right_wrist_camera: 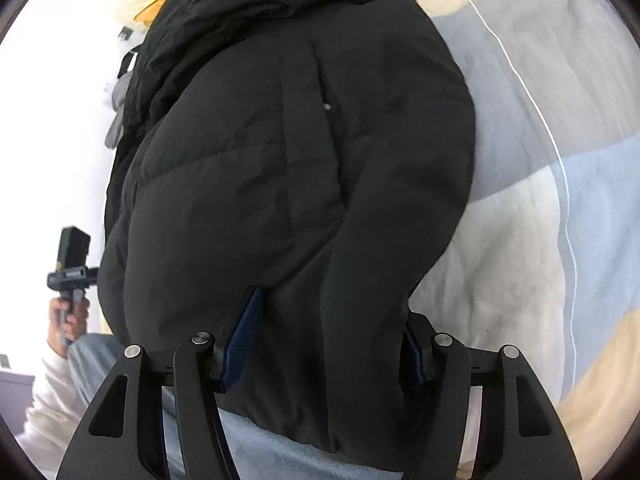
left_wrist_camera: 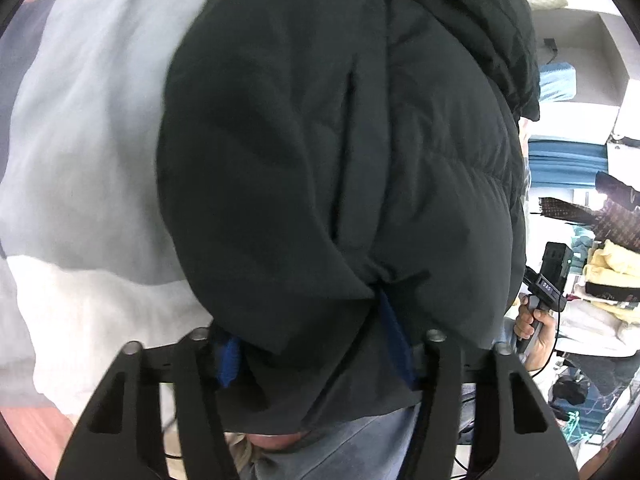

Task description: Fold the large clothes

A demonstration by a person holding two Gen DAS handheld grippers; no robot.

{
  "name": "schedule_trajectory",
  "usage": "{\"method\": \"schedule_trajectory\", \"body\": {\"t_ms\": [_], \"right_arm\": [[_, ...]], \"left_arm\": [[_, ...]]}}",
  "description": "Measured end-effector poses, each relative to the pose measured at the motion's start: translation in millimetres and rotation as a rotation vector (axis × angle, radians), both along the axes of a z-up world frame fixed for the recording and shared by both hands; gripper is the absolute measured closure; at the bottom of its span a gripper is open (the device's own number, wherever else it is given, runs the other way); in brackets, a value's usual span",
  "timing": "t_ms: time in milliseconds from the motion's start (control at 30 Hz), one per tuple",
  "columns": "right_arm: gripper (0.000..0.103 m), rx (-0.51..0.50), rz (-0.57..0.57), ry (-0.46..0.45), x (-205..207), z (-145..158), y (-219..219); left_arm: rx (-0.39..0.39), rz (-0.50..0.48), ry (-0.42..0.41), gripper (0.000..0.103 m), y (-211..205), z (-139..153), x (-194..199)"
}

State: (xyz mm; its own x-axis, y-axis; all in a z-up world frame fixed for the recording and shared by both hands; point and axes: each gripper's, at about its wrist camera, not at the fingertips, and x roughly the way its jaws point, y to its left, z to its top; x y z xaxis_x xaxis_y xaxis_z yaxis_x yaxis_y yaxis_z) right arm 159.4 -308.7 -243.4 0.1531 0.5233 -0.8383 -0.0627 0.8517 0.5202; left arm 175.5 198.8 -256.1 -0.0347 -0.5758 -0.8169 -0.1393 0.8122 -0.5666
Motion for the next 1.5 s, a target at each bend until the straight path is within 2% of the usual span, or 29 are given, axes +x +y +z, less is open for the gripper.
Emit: {"method": "schedule_trajectory", "body": {"t_ms": [167, 400, 600, 700, 767, 867, 967, 1133, 1233, 1367, 1500], "right_arm": [[0.042, -0.012, 0.008, -0.013, -1.1, -2.0, 1.0], [0.042, 0.023, -0.005, 0.001, 0.0, -6.7, -7.8], [0.042, 0.07, -0.024, 0.005, 2.2, -10.5, -13.4], [0.042, 0.091, -0.044, 0.009, 4.7, -14.1, -15.4], [0.042, 0.142, -0.07, -0.002, 4.7, -12.5, -21.2], [0.049, 0.215, -0.103, -0.032, 3.3, -7.7, -27.1], [0.062, 0.262, -0.113, -0.066, 0.9, -3.0, -28.0], [0.085, 0.279, -0.095, -0.123, -2.5, 7.2, -23.0], [0.091, 0.288, -0.089, -0.177, -7.1, 19.7, -19.2], [0.093, 0.336, -0.13, -0.244, -14.1, 37.4, -33.0], [0.095, 0.434, -0.166, -0.293, -19.2, 56.4, -47.5]], "left_arm": [[0.01, 0.003, 0.011, 0.057, -3.9, -1.9, 5.3], [-0.011, 0.043, 0.04, 0.063, 4.3, -8.3, 5.3], [0.003, 0.033, 0.048, 0.066, 8.2, -8.6, 3.1], [-0.004, 0.041, 0.05, 0.071, 12.3, -6.9, 1.2], [-0.01, 0.05, 0.052, 0.074, 13.7, -6.7, 0.5], [-0.017, 0.053, 0.052, 0.079, 15.9, -6.0, -0.6], [-0.015, 0.042, 0.042, 0.084, 16.0, -3.0, 0.0], [0.039, -0.025, -0.014, 0.09, -1.9, 14.0, 3.1], [0.02, -0.005, -0.061, 0.093, -5.4, 29.8, -0.3], [-0.031, 0.072, -0.167, 0.096, 2.2, 62.1, -9.6], [-0.15, 0.21, -0.277, 0.098, 31.9, 98.7, -25.5]]}}
